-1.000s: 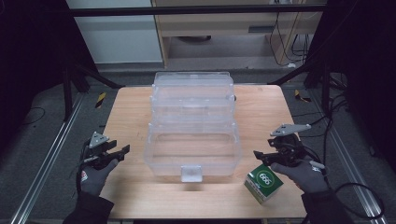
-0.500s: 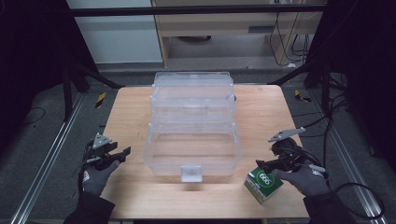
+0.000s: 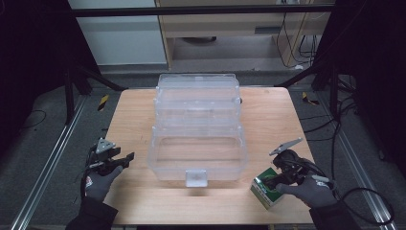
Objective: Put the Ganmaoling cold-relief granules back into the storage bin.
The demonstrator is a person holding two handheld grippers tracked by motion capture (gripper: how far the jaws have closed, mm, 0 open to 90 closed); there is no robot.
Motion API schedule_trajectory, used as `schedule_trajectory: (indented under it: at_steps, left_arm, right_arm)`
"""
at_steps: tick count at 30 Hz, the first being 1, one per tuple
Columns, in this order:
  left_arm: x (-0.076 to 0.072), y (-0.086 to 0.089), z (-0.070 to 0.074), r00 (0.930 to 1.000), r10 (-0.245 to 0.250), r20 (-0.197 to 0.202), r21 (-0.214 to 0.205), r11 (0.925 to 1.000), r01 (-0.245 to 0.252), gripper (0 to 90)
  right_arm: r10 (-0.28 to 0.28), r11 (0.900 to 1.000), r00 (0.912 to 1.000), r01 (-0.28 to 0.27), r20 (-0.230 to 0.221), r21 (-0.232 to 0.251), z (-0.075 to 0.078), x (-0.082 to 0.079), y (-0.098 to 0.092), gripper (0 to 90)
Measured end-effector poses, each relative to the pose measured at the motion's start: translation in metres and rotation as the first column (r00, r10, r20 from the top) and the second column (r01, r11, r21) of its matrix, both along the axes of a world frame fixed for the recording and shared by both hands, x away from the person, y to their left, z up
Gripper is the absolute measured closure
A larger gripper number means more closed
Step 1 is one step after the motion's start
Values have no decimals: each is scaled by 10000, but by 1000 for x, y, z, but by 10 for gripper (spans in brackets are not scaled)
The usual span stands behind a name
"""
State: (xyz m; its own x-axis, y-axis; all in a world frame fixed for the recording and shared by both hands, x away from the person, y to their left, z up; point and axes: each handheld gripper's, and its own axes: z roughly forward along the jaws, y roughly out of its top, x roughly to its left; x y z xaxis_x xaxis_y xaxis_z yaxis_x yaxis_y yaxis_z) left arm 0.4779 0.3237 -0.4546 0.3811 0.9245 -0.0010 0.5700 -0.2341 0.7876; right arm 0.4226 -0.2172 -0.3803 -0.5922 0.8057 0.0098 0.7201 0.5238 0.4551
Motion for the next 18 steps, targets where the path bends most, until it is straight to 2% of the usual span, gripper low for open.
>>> schedule_trajectory:
  at_steps: [4, 10, 11, 13, 18]
  left_arm:
    - [0, -2, 1, 10000, -69, -8, 7, 10000, 69, 359]
    - [0, -2, -1, 10000, -89, -41, 68, 9999, 89, 356]
    - [0, -2, -1, 9999, -94, -53, 68, 9999, 94, 356]
    - [0, -2, -1, 9999, -98, -72, 83, 9999, 99, 355]
    - [1, -3, -2, 9998, -97, -146, 63, 9999, 98, 353]
  right_arm:
    - [61, 9999, 9992, -67, -401, -136, -4, -2, 3, 181]
    - [113, 9991, 9970, -144, -763, -398, -9, -3, 4, 152]
    - [110, 9988, 9955, -155, -944, -470, -11, -2, 5, 145]
    - [217, 9983, 9943, -272, -1040, -516, -14, -2, 5, 141]
    - [75, 9979, 9923, -153, -1233, -625, -18, -1, 6, 125]
